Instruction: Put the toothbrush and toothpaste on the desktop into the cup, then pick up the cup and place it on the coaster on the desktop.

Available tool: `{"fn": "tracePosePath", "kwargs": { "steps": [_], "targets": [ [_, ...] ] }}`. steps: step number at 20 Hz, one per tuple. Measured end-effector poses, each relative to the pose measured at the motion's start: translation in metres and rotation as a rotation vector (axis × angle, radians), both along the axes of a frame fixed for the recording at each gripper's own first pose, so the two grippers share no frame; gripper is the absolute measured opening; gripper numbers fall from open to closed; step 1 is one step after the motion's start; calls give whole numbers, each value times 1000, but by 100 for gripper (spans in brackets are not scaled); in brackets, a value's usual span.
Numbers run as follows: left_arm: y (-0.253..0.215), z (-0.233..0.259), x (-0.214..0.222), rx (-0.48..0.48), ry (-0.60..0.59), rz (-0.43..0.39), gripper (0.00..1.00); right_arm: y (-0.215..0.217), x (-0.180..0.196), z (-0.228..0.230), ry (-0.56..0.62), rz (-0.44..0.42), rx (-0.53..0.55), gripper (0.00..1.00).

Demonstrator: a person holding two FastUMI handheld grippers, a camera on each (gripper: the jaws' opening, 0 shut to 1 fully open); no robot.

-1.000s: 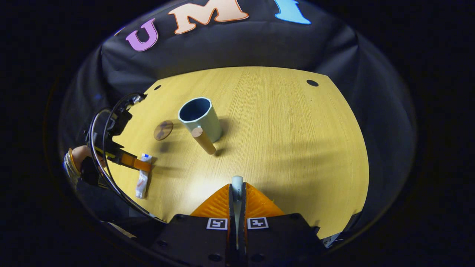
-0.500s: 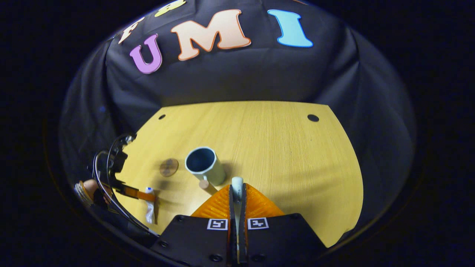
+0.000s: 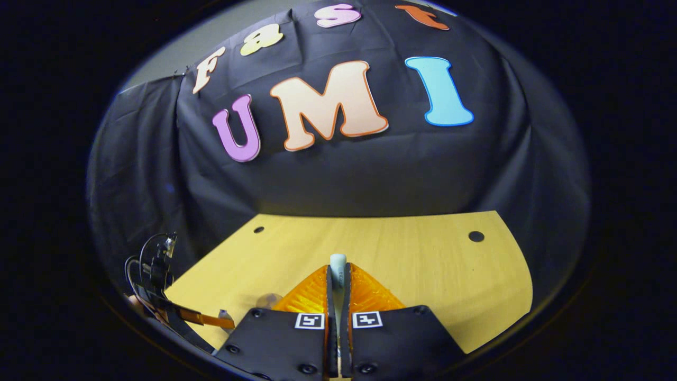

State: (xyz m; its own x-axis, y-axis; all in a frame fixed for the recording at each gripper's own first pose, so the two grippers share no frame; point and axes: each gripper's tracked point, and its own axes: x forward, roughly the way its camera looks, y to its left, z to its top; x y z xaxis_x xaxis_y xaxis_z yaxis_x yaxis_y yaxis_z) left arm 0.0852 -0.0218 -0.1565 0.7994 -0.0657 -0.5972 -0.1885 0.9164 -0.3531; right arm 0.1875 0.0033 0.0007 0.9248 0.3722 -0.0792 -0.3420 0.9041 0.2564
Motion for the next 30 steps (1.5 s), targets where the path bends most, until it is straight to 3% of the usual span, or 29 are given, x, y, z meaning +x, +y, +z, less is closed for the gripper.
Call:
{"fn": "tracePosePath", "kwargs": {
  "steps": [7,16,20,22,25,30],
  "targets": [
    [-11,61,15,31,-264,-23,6,26,43,-2,-124,-10,55,5],
    [-32,131,86,91,-586,-116,6,50,58,-69,-78,-39,89,6],
    [-63,162,106,43,-713,-169,6,49,50,-71,-75,-50,124,13],
    [-68,164,112,48,-730,-172,6,42,46,-68,-79,-65,132,19],
    [-81,169,116,29,-759,-195,6,18,43,-62,-92,-136,144,100],
    [-99,160,125,50,-752,-224,6,-35,30,-59,-87,-250,208,98]
  ]
}}
